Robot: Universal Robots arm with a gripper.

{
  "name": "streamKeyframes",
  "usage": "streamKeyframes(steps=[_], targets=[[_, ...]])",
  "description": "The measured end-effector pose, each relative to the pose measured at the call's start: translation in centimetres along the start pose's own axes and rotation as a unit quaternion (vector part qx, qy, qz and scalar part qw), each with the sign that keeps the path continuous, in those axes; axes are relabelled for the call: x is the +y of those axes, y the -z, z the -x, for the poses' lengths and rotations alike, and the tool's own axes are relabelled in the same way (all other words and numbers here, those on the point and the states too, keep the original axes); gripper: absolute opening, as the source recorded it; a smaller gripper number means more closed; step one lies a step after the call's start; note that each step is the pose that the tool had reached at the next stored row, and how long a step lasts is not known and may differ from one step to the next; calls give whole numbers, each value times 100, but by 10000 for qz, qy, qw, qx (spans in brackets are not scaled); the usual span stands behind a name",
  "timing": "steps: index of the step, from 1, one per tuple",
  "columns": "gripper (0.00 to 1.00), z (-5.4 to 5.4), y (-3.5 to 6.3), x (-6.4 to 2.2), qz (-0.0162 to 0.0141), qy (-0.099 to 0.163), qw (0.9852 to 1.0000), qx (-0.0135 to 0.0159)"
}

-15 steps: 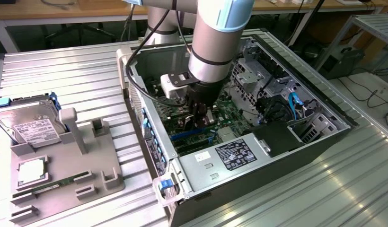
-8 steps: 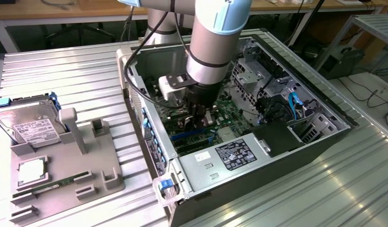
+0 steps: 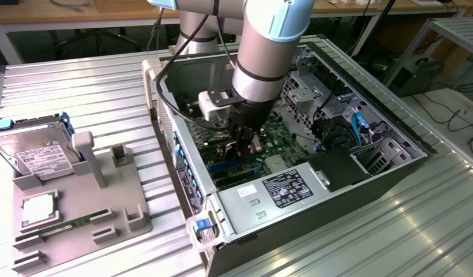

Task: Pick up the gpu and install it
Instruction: 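Insert the gpu into the slot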

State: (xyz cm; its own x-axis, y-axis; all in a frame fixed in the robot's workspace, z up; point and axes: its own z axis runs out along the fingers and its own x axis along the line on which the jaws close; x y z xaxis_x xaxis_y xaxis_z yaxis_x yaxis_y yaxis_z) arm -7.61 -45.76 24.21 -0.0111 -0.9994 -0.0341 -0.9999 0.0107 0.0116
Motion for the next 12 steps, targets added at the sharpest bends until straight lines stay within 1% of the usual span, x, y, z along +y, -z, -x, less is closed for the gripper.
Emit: streamKeyframes(steps=[2,3,7,12], targets=[[27,1,4,-18,51,-2,10000,1],[27,0,4,-24,64,-2,10000,1],[27,1,5,-24,64,-3,10000,2],[27,2,36,-24,64,-2,10000,1]])
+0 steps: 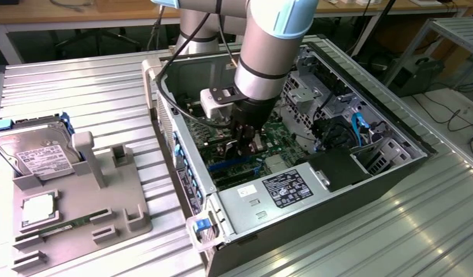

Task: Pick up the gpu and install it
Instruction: 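Insert the gpu into the slot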

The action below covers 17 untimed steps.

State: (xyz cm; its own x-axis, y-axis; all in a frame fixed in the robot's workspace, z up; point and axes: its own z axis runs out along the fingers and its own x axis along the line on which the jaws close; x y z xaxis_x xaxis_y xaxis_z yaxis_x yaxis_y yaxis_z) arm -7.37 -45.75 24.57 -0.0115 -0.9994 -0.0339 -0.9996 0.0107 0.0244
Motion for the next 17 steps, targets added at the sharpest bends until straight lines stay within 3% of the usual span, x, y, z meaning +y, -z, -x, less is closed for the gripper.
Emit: streamKeyframes(steps=[17], targets=[[27,-76,-2,-35,0,0,10000,1]])
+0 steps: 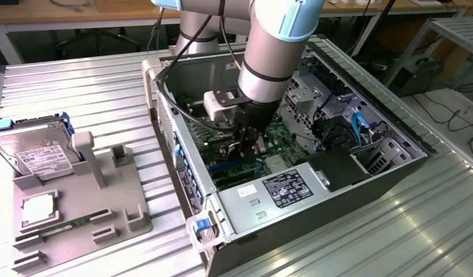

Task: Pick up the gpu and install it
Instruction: 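Insert the gpu into the slot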

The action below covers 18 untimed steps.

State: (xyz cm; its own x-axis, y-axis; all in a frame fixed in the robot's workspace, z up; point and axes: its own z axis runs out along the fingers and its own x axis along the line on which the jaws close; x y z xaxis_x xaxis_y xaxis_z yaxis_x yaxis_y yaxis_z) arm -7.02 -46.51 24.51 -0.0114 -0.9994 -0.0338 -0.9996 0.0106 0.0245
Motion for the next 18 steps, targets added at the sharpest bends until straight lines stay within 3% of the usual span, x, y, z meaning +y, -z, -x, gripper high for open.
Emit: streamKeyframes(steps=[5,7,18], targets=[[27,53,-76,49,0,18,10000,0],[27,55,-28,48,0,19,10000,0],[27,33,-32,78,-8,19,10000,0]])
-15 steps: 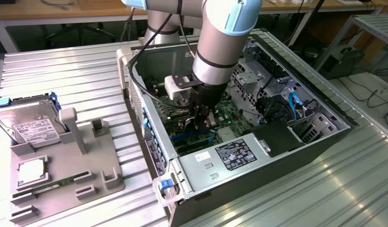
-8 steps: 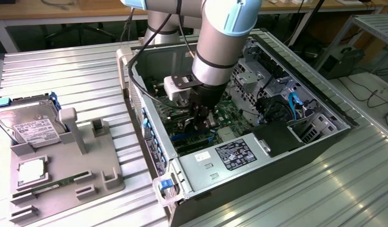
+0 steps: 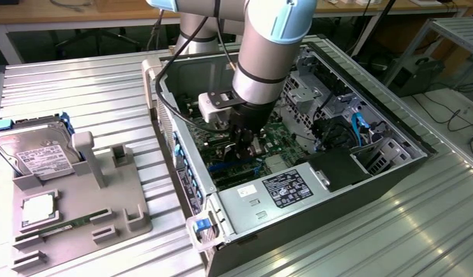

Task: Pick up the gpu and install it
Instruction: 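Insert the gpu into the slot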

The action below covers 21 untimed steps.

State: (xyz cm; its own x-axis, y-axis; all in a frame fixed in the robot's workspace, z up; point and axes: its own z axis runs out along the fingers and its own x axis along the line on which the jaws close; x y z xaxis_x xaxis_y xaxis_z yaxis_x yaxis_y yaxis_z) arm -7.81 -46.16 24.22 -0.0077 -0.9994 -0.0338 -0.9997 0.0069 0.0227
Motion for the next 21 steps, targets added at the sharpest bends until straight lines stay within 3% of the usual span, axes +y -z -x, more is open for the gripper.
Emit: streamKeyframes(steps=[9,21], targets=[[27,2,-26,18,-3,0,10000,-1],[27,2,-149,17,0,0,10000,7]])
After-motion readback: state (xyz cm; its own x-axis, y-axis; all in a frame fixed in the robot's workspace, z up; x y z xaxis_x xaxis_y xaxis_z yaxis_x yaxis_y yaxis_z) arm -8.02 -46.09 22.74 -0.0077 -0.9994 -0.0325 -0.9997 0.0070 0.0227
